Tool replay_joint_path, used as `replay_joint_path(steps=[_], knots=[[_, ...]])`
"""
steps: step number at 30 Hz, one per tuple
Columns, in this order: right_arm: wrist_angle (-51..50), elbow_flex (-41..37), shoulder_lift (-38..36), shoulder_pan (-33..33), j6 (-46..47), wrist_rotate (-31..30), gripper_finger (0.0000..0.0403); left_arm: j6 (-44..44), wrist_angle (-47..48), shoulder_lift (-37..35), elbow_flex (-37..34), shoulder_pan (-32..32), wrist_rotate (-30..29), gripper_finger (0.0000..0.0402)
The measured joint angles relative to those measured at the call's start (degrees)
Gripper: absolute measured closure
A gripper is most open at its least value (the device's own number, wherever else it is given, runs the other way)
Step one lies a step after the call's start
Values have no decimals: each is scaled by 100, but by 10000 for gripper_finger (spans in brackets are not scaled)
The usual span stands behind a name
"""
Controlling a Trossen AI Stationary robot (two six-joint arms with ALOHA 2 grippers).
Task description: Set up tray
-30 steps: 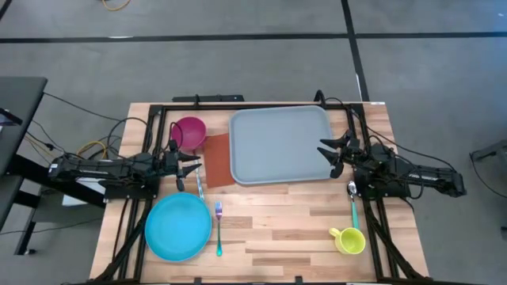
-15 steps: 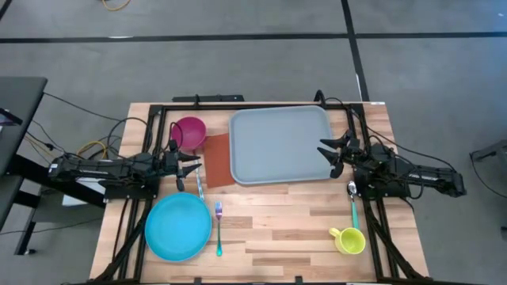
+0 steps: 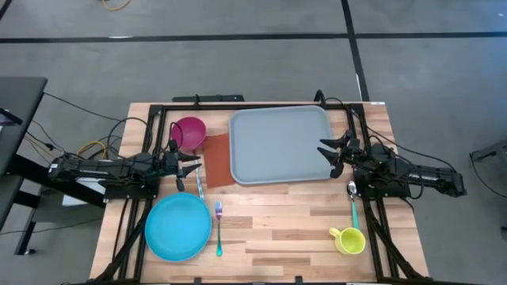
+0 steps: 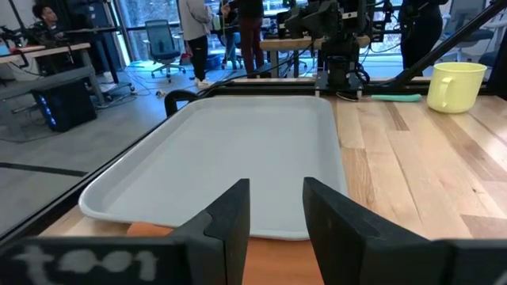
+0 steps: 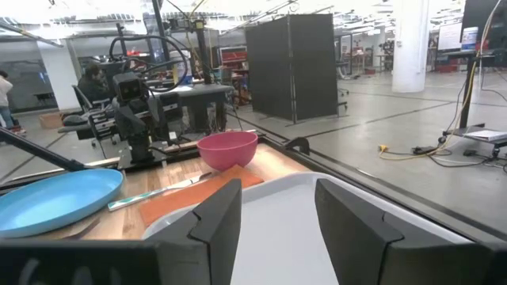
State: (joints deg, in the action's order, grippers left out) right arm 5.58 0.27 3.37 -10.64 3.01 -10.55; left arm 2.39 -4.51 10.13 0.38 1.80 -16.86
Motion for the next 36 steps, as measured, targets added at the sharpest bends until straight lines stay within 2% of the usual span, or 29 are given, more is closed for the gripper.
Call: replay_joint_path(steps=[3,6,9,13,24,28,36], knots=[[-2,0,-2,0,2,-2,249,-227,-7,-1,0,0,54,294],[0,0,-2,-2,2,-2,249,-957,-8,-2,2,0,499,294],[-1,0,-1,0,0,-2,249,-932,-238,-1,2,2,735,294],[-2,0,-2,-2,2,-2,249,-619,-246,0,1,0,718,294],[-2,0,-2,0,0,-2,249,-1560,-301,0,2,0,602,294],[0,-1,-1,0,0,-2,249,-1597,-464,-2,1,-2,676,294],[48,0,1,-2,-153,-2,249,-1759,108,11,1,-2,807,294]])
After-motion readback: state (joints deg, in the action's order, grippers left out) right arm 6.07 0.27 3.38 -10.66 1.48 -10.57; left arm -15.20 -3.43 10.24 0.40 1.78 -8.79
